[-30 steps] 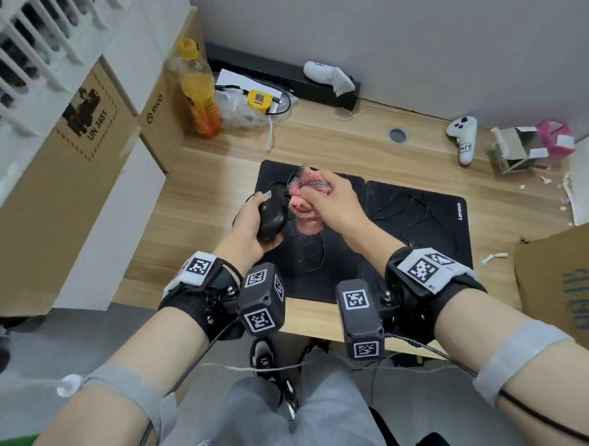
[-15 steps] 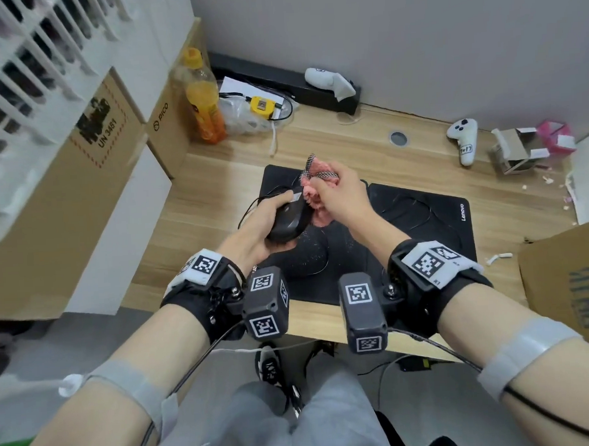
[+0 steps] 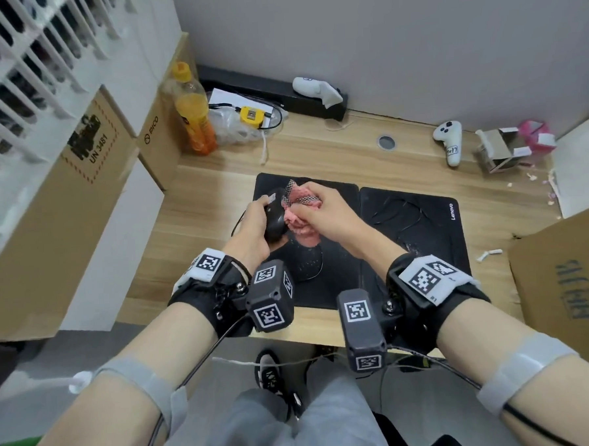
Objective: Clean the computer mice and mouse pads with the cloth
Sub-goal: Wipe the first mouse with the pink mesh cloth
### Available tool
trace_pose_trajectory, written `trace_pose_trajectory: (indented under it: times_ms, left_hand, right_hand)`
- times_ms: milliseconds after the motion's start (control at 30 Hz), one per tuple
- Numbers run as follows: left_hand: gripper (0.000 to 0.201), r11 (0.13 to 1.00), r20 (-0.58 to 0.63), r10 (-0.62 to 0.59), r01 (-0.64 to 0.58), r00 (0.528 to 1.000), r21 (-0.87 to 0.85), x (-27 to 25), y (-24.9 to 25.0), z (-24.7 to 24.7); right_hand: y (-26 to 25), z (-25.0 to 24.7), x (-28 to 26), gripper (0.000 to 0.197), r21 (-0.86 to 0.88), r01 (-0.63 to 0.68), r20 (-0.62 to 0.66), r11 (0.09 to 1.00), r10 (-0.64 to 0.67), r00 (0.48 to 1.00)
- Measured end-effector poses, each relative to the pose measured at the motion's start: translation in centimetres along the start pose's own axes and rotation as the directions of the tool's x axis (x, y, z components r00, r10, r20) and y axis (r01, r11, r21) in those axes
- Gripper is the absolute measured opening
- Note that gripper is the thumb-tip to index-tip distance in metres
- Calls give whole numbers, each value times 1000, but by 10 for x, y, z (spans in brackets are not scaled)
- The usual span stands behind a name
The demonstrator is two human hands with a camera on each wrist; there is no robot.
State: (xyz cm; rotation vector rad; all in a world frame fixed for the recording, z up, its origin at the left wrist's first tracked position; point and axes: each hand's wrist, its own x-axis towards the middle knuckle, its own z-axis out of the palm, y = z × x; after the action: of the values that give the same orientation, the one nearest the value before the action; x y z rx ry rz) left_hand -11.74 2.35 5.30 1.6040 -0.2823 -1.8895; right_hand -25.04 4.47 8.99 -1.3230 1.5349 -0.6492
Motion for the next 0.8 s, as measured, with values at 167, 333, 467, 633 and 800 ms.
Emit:
trace_pose_trajectory:
  times_ms: [167,333,467,633,800]
  left_hand:
    - [26,999,-8,-13,13,1000,-43,1,0,-1]
    - [23,978,115,40,-62,993,197,-10,5,-4]
    - [22,951,214,46,-108,976,289,-19,8,-12]
    - [22,960,175,65,-110,982,258,-17,6,-17]
    - [20,991,-26,50,-46,998,122,-9,3,-12]
  right_hand:
    - [-3,0,-5,10,-50,55,63,997,-52,997]
    - [0,-5,7,16,12,-12,-149,1000,13,989]
    - [0,-8,18,27,78,-63,-226,995,80,971]
    - [-1,1,22,31,94,-82,-234,992,102,967]
    - [-2,11,9,17,20,-45,-51,999,46,998]
